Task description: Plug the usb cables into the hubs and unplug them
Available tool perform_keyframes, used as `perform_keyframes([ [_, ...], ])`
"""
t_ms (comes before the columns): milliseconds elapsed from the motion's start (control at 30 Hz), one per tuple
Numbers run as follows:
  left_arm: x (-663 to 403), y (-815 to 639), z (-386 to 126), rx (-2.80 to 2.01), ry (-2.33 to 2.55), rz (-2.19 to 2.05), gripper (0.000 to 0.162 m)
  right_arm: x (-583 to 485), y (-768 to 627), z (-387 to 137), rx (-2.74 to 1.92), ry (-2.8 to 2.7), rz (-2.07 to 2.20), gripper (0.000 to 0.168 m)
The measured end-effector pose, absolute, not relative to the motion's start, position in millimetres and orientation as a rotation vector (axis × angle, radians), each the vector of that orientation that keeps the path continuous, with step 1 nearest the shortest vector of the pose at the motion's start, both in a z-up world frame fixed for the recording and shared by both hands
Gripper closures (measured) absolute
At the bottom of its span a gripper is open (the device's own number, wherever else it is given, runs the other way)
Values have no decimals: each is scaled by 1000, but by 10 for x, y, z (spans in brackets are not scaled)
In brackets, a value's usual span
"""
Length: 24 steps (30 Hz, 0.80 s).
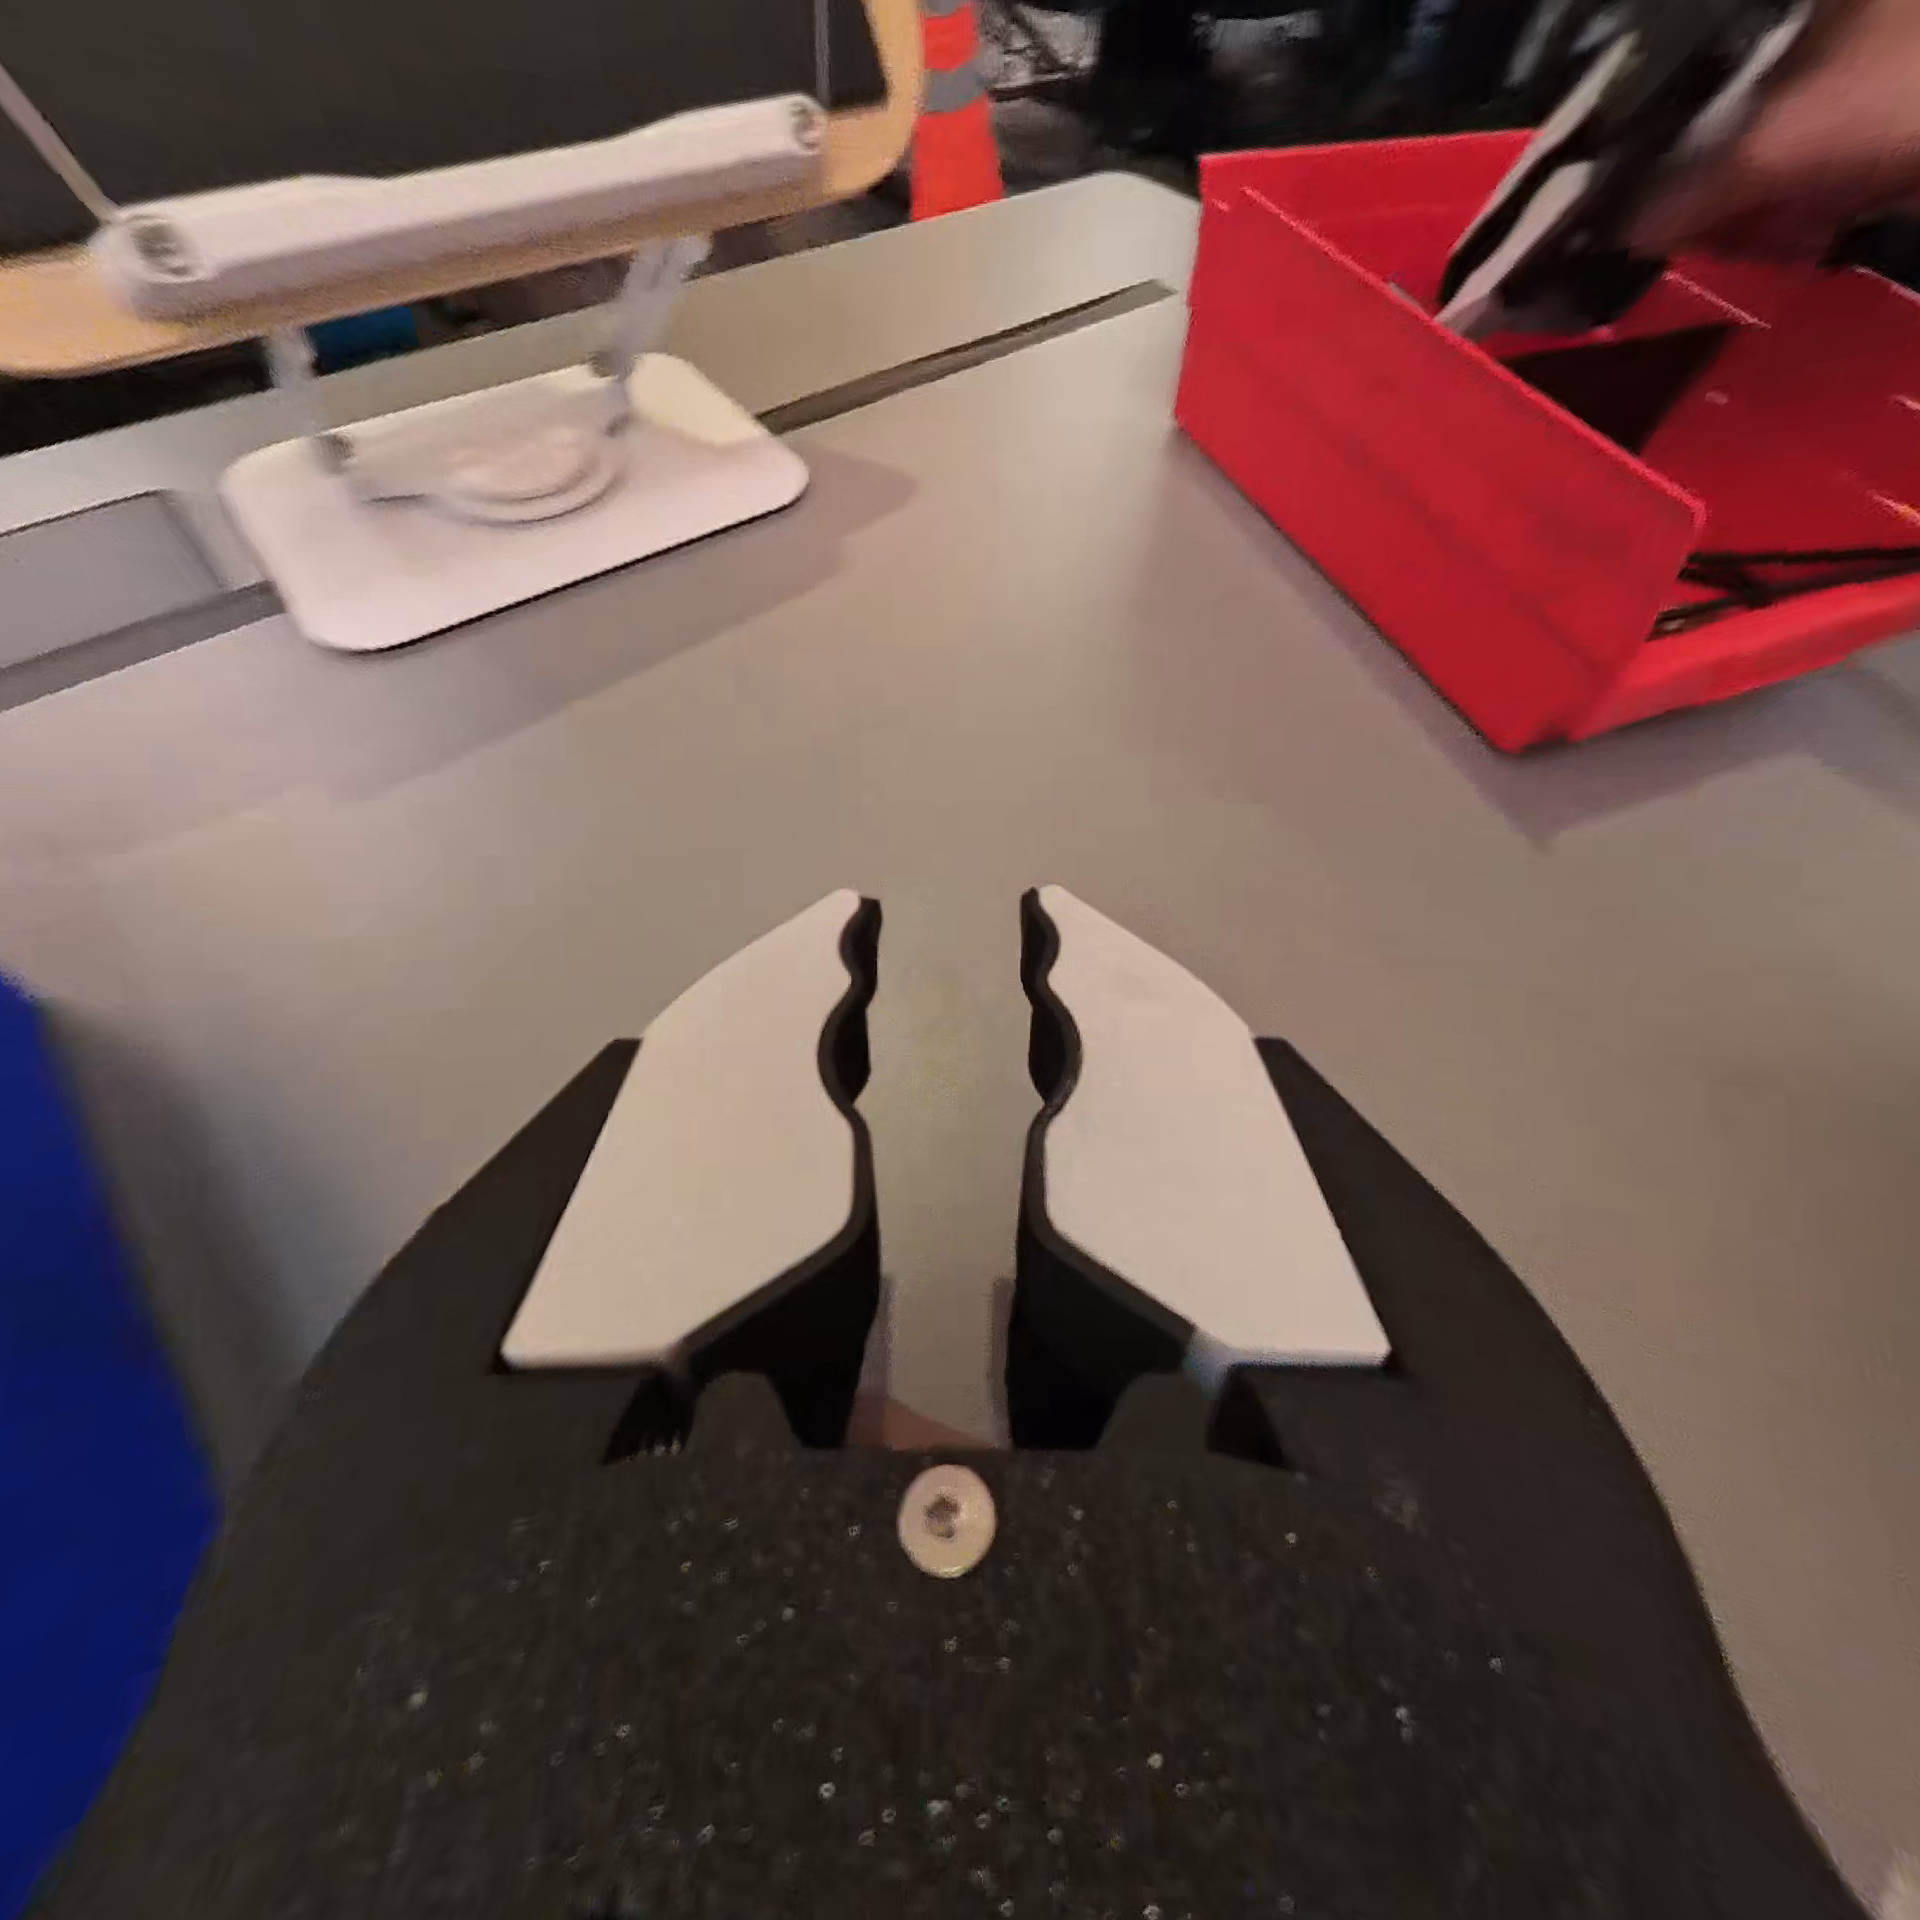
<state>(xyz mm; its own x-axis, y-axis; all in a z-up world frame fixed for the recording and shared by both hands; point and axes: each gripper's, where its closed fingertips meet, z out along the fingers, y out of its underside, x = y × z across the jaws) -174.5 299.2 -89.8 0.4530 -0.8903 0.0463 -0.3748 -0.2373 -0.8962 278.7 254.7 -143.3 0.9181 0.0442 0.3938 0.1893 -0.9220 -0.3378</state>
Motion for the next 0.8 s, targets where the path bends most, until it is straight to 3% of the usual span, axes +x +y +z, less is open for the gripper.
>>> perform_keyframes([
  [67, -1977, 2910, -849, -1852, 988, -679, 132, 2728, 2499, -1116, -2519, -46, -557, 110],
  [200, -2421, 2682, -881, -1896, 852, -531, 132, 2273, 2183, -439, -2091, 93, -537, 111],
  [300, -2710, 2518, -925, -1877, 803, -412, 131, 1801, 1803, -251, -1888, 127, -550, 108],
  [533, -3392, 2248, -1017, -1891, 619, -248, 131, 667, 1166, -1030, -1819, 212, -340, 114],
  [800, -3876, 2590, -1056, -1828, 505, -149, 131, 938, 998, -1228, -1814, 489, -238, 129],
])
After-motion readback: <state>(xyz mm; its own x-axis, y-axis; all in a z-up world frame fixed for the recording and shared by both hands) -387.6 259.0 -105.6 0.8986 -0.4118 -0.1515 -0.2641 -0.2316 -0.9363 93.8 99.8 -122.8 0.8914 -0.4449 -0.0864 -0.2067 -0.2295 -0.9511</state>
